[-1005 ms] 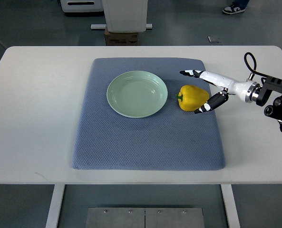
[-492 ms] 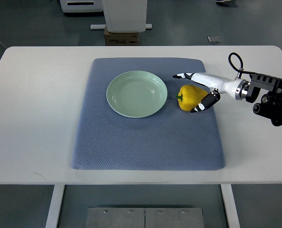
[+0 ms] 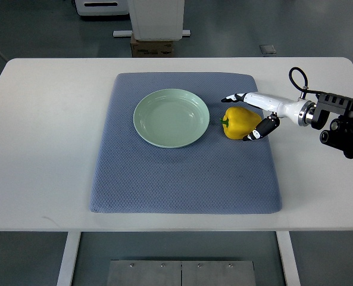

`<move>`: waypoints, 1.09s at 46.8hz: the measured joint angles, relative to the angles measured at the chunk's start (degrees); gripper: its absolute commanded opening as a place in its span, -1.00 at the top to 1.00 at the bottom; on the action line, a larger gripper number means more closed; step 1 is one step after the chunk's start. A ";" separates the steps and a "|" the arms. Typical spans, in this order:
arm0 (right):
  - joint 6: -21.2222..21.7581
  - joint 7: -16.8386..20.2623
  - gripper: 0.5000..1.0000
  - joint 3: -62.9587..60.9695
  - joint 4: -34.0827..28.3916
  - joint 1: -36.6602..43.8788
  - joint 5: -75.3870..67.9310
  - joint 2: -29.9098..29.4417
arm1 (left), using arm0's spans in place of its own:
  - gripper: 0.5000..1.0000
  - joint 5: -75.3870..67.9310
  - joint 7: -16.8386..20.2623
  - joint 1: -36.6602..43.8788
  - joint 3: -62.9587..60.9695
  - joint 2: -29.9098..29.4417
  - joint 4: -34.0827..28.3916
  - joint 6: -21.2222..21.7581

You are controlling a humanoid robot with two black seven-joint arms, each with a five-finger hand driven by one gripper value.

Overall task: Place yellow pepper on plate with right hand
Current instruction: 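Lower the open right hand around the yellow pepper's far side, then close the right hand's fingers around the yellow pepper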

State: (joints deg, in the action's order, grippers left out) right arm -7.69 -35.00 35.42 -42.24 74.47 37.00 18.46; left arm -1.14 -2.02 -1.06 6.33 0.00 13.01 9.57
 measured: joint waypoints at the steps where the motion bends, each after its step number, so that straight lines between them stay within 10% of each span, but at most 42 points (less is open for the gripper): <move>1: 0.00 0.00 -0.59 0.00 0.06 -0.01 0.00 -0.06 | -1.00 0.00 0.00 0.00 0.00 0.00 0.00 0.00; 34: -0.01 0.00 -0.28 1.06 1.63 -0.20 -0.07 -0.26 | -1.00 0.00 0.00 0.01 0.00 0.00 0.00 0.00; 51: -0.05 0.00 1.00 1.06 1.67 -0.20 -0.08 -0.44 | -1.00 0.00 0.00 0.01 0.00 0.00 0.00 0.00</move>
State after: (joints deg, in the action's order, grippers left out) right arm -7.74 -35.00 36.48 -40.57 74.27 36.92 18.02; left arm -1.14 -2.02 -1.05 6.33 0.00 13.01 9.57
